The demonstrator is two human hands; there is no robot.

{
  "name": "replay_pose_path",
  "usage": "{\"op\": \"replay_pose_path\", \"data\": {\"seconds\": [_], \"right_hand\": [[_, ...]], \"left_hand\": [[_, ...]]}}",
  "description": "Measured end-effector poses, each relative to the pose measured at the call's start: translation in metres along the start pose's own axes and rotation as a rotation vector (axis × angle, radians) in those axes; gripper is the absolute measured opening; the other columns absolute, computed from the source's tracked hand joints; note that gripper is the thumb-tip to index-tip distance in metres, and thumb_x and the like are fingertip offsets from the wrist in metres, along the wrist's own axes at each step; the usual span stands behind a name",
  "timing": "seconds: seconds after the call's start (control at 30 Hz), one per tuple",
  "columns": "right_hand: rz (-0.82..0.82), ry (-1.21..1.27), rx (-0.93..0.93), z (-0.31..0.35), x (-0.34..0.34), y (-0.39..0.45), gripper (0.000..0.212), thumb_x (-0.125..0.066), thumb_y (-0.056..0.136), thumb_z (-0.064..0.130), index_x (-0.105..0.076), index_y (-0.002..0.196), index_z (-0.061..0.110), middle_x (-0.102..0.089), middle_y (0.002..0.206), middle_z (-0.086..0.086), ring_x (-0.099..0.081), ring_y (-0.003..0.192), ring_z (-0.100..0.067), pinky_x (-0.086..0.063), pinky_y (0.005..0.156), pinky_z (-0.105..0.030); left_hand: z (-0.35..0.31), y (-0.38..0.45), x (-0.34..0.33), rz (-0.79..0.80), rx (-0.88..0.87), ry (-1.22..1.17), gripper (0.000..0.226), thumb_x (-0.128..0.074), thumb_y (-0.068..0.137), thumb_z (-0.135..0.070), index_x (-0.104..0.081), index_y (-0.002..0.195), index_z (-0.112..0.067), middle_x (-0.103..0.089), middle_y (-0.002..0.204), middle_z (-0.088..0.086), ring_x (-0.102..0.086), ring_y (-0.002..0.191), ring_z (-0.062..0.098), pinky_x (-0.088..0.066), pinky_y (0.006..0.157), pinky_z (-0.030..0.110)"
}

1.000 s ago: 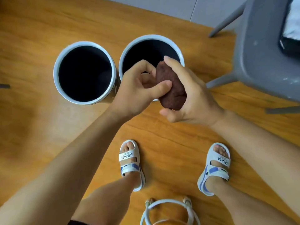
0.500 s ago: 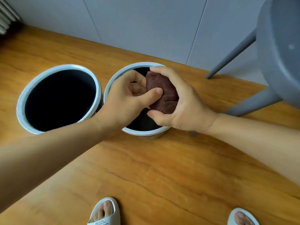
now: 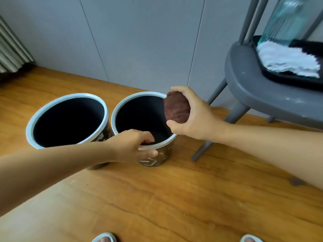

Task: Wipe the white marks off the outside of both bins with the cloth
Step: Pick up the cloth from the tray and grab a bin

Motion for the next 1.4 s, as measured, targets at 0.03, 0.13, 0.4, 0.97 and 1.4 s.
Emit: {"op": "replay_pose_path", "data": {"seconds": [0.03,0.13,0.4,0.97,1.4], "right_hand": [[0.004,-0.021,-0.015,0.006,0.007,-0.007,0.087,-0.084,0.07,0.044,-0.04,0.144,0.04,-0.056,0.117,0.021,-0.062,0.102,0.001,-0.057,0.08,-0.021],[-0.01,-0.057,-0.033,0.022,0.027,-0.023,0.085,-0.085,0.069,0.044,-0.037,0.141,0.041,-0.06,0.113,0.015,-0.067,0.096,-0.008,-0.06,0.081,-0.029],[-0.073,-0.092,-0.041,0.055,0.068,-0.068,0.081,-0.087,0.072,0.04,-0.043,0.139,0.04,-0.06,0.118,0.022,-0.062,0.105,0.005,-0.051,0.082,-0.009],[-0.26,-0.138,-0.002,0.131,0.17,-0.169,0.086,-0.084,0.068,0.055,-0.04,0.142,0.056,-0.052,0.125,0.033,-0.06,0.113,0.004,-0.061,0.084,-0.02],[-0.825,-0.134,-0.001,0.217,0.345,-0.211,0.077,-0.078,0.064,0.049,-0.067,0.138,0.032,-0.07,0.1,0.018,-0.063,0.062,0.011,-0.044,0.047,-0.007]], "left_hand": [[0.003,-0.001,-0.009,0.066,0.008,0.117,0.041,-0.054,0.093,-0.065,-0.055,0.119,-0.033,-0.064,0.101,-0.016,-0.061,0.09,0.006,-0.053,0.077,0.029],[0.0,0.006,-0.023,0.063,-0.007,0.251,0.022,-0.045,0.102,-0.05,-0.047,0.111,-0.03,-0.06,0.088,-0.009,-0.059,0.077,0.016,-0.051,0.069,0.037],[-0.021,0.014,-0.033,0.033,0.042,0.456,0.014,-0.039,0.105,-0.036,-0.037,0.099,-0.023,-0.06,0.08,-0.002,-0.054,0.063,0.02,-0.045,0.058,0.04],[-0.17,-0.107,0.192,-0.496,0.024,0.482,0.006,-0.05,0.093,-0.026,-0.049,0.087,-0.024,-0.053,0.066,-0.003,-0.053,0.067,0.027,-0.051,0.062,0.039],[-0.377,-0.095,0.311,-0.655,-0.431,0.368,0.027,-0.052,0.095,-0.016,-0.041,0.07,-0.016,-0.051,0.063,0.007,-0.049,0.063,0.026,-0.04,0.058,0.035]]}}
Point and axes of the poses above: each hand's wrist, its own y-axis towards the middle knuckle, its own x-axis out of the back of the hand, z = x × y, the point moved 1 cm from there along y, towards the middle knuckle
